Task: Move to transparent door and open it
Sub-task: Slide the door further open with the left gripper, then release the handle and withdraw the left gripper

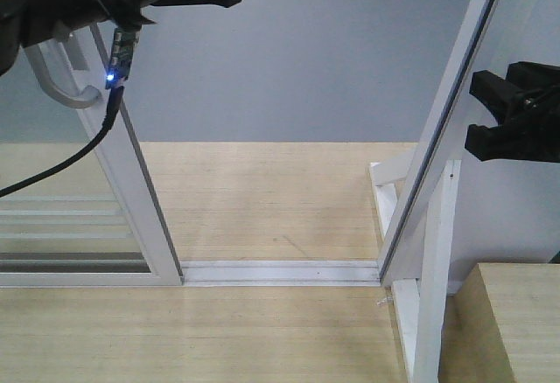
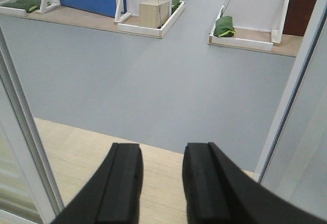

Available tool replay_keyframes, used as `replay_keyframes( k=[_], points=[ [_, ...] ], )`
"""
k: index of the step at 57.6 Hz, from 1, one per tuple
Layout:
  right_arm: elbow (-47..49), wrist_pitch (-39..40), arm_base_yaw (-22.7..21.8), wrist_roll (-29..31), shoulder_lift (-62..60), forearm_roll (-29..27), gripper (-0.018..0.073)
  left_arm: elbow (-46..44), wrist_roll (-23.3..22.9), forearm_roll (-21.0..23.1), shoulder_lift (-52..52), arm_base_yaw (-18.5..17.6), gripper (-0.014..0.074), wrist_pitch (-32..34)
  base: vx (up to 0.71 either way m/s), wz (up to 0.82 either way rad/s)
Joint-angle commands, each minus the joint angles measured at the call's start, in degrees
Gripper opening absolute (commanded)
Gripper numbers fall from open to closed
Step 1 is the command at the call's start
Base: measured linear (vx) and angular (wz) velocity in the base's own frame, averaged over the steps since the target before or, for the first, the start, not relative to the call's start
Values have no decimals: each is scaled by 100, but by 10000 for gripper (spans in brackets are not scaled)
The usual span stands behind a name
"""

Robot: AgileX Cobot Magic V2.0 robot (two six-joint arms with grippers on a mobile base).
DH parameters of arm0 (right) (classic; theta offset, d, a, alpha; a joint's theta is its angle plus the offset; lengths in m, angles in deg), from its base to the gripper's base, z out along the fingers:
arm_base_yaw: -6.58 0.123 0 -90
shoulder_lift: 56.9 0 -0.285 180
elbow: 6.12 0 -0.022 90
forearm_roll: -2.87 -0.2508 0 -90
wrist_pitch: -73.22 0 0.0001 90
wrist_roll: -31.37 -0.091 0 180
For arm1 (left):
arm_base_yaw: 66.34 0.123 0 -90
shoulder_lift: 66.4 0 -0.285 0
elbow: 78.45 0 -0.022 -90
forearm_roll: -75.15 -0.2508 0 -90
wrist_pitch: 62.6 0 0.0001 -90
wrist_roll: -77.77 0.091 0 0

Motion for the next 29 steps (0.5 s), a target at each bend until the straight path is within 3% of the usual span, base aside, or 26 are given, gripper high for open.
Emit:
replay_keyframes(
  k=[1, 6, 9, 21, 29],
  points=[
    [174, 454, -43, 13, -79, 4, 295, 349, -1537, -1242, -616, -67, -2, 934, 0, 0],
    [174, 454, -43, 13, -79, 4, 295, 1153, -2635, -2148, -1058, -53, -2, 1441, 0, 0],
    [174, 454, -43, 13, -79, 4, 295, 1678, -3032, -2404, -1356, -31, -2, 1755, 0, 0],
    [174, 454, -43, 13, -79, 4, 295, 3759, -3127, -1924, -2495, -27, -2, 3496, 0, 0],
    [174, 454, -43, 13, -79, 4, 295, 4808, -3127, -1665, -3349, 284, -2, 3462, 0, 0]
  ],
)
